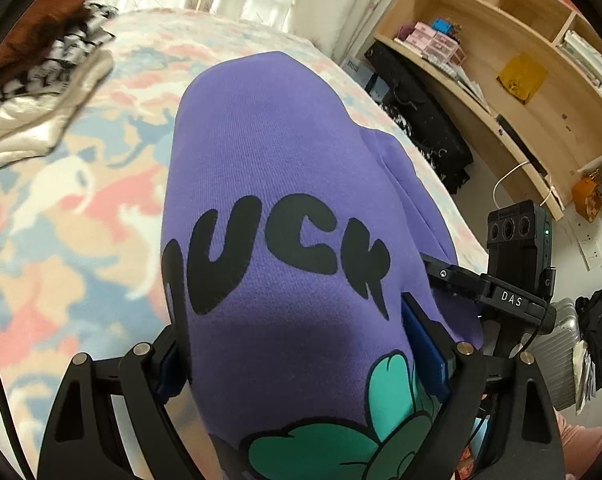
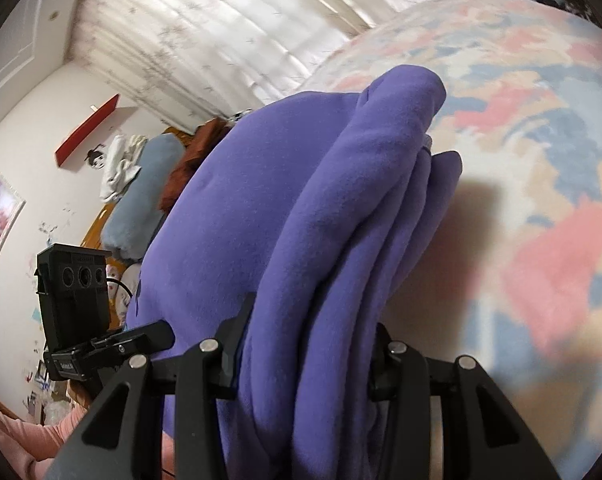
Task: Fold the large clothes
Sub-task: 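Lift the folded hoodie with both grippers and carry it onto the clothes stack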
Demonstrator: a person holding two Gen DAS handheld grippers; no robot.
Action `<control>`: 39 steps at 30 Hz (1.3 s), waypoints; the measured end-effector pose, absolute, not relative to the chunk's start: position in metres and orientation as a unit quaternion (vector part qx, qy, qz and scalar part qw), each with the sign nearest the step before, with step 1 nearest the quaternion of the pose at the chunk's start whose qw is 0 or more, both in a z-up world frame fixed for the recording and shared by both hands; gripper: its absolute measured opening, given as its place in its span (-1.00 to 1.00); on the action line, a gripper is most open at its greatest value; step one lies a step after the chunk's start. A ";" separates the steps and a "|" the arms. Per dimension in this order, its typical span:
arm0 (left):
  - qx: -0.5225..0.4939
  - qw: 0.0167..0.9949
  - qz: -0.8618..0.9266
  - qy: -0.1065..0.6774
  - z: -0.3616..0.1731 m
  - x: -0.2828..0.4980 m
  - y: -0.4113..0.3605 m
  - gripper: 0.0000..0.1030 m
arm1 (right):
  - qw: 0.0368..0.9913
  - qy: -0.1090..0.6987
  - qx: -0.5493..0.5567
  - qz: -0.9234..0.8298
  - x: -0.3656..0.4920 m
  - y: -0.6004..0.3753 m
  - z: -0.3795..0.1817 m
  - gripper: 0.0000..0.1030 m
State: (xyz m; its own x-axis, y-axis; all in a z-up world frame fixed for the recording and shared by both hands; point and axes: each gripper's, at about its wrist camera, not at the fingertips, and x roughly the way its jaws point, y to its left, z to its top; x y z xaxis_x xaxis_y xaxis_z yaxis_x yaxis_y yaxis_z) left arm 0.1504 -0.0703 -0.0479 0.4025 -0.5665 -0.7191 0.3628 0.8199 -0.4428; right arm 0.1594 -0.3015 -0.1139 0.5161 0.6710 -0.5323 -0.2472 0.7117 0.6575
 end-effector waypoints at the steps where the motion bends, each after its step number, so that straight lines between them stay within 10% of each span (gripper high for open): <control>1: -0.110 0.833 -0.278 0.466 -0.042 0.143 -0.061 0.73 | 0.831 0.404 0.259 0.282 0.155 -0.295 -0.108 -0.20; 21: -0.143 0.870 -0.247 0.401 0.046 0.100 0.123 0.73 | 0.834 0.362 0.207 0.361 0.152 -0.139 -0.018 -0.20; 39: -0.130 0.903 -0.208 0.352 0.125 0.392 0.300 0.73 | 0.836 0.319 0.209 0.395 0.428 0.028 0.051 -0.19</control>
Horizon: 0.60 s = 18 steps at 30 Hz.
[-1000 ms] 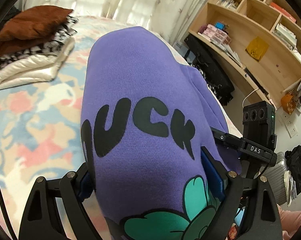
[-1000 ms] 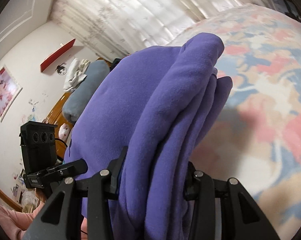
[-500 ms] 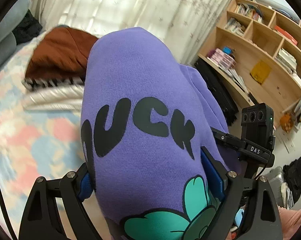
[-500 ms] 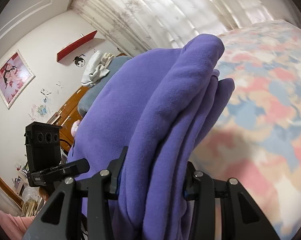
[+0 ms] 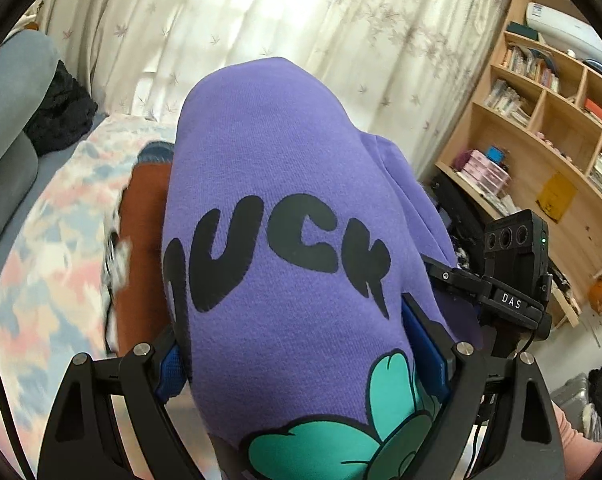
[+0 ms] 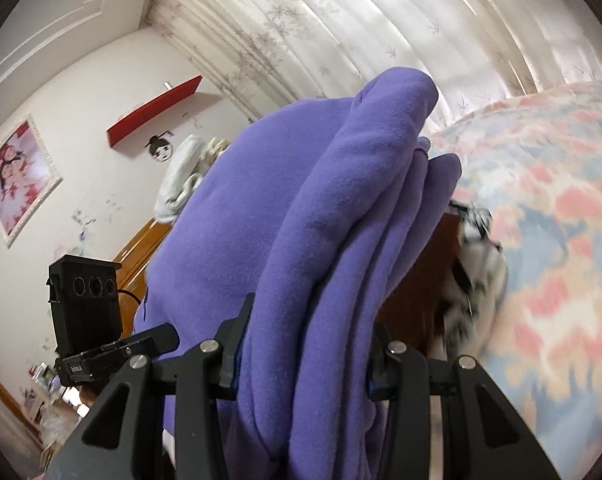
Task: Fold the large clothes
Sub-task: 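Lift the folded hoodie with both grippers and carry it onto the clothes stack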
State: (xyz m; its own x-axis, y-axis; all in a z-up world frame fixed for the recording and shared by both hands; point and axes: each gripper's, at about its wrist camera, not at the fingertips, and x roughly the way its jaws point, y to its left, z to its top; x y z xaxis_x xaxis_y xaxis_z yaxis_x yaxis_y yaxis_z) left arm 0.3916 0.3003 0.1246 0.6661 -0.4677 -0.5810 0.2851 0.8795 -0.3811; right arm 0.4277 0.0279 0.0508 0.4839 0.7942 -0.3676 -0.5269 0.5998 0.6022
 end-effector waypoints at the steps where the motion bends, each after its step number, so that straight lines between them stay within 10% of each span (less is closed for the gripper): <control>1: -0.130 0.903 -0.206 0.354 0.121 0.410 0.308 0.74 | 0.837 0.318 0.210 0.392 0.444 0.036 0.048 -0.19; 9: -0.149 0.872 -0.187 0.427 0.044 0.508 0.352 0.83 | 0.822 0.375 0.233 0.359 0.533 0.079 -0.026 -0.18; 18: -0.158 0.884 -0.195 0.395 0.032 0.503 0.366 0.94 | 0.822 0.387 0.222 0.353 0.537 0.078 -0.041 0.29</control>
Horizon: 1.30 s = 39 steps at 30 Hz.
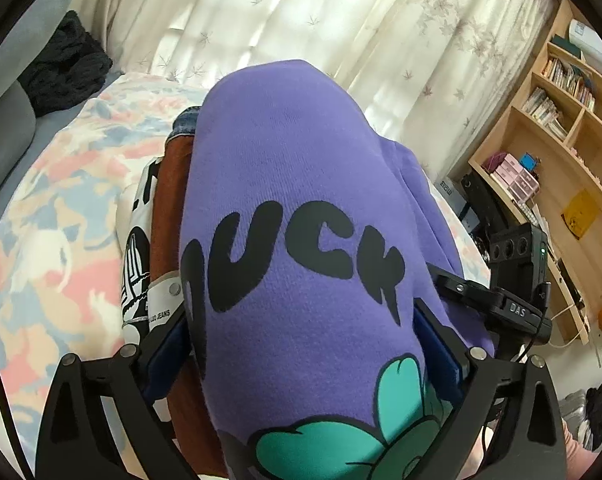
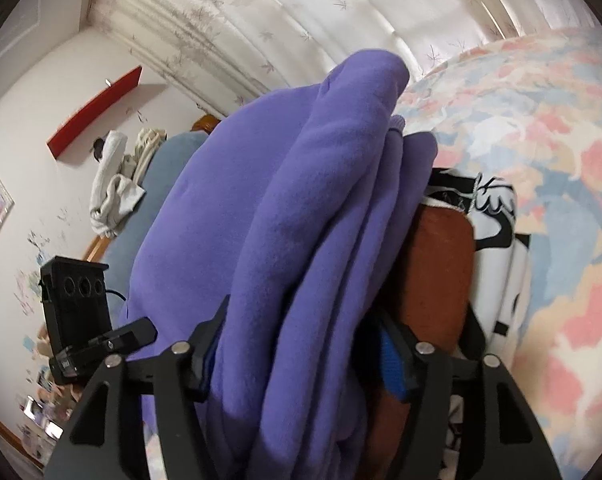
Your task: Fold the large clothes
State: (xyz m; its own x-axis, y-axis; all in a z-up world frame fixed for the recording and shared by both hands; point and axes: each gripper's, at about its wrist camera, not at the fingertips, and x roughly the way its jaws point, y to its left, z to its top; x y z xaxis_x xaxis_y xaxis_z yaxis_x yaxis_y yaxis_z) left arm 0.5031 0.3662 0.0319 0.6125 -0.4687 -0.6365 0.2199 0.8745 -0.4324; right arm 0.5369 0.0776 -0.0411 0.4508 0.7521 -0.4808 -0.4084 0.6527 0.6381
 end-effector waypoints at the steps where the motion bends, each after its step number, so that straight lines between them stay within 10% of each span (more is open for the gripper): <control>1: -0.156 0.886 -0.190 0.394 0.033 0.501 0.367 0.95 | 0.823 0.389 0.219 0.351 0.535 0.076 -0.038 0.32; 39: -0.055 0.917 -0.156 0.363 0.127 0.192 0.172 0.95 | 0.863 0.398 0.117 0.288 0.245 -0.062 0.087 0.44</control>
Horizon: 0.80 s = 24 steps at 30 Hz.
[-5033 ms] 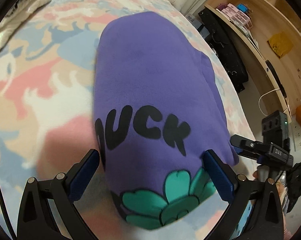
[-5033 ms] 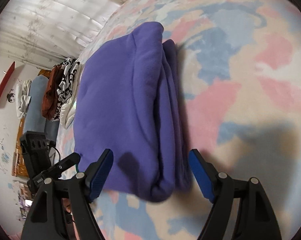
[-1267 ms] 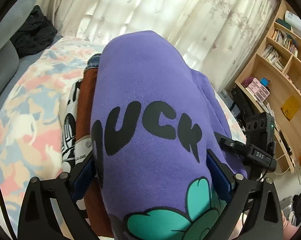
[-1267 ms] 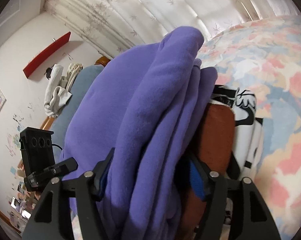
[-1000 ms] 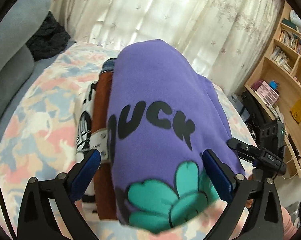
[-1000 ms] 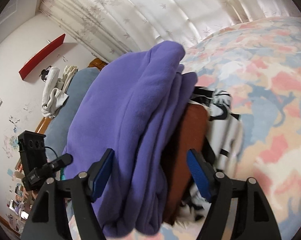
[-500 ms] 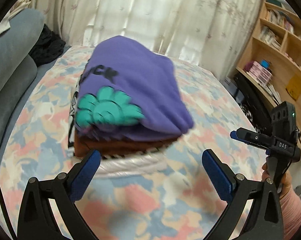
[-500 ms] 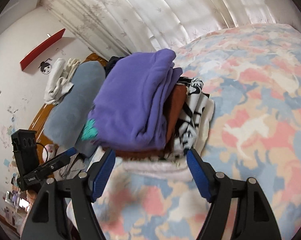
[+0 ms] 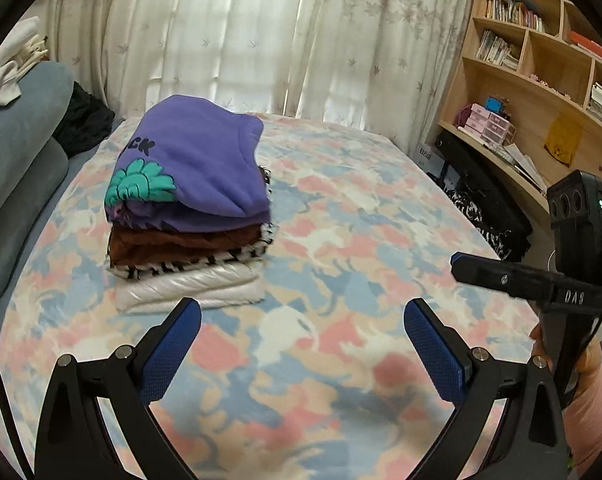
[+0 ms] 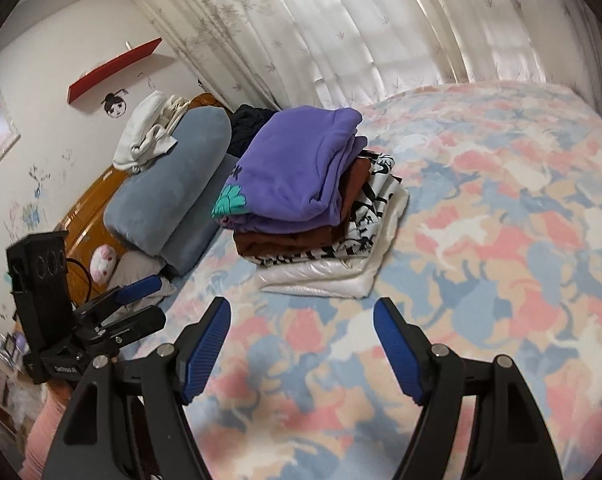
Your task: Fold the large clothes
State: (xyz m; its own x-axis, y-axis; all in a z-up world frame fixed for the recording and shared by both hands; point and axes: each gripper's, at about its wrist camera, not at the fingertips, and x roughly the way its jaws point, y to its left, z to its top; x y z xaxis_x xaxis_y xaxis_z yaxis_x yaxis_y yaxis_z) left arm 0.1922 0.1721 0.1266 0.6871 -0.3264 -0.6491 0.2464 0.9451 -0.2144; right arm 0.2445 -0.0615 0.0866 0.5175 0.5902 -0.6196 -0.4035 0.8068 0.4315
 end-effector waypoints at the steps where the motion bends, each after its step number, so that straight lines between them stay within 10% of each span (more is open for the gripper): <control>1: -0.056 0.917 -0.156 0.363 0.126 0.186 0.168 0.95 | 0.865 0.396 0.112 0.287 0.237 -0.063 0.087 0.44; 24: -0.028 0.932 -0.052 0.359 0.046 0.074 0.056 0.95 | 0.906 0.388 0.072 0.150 0.105 -0.138 0.023 0.60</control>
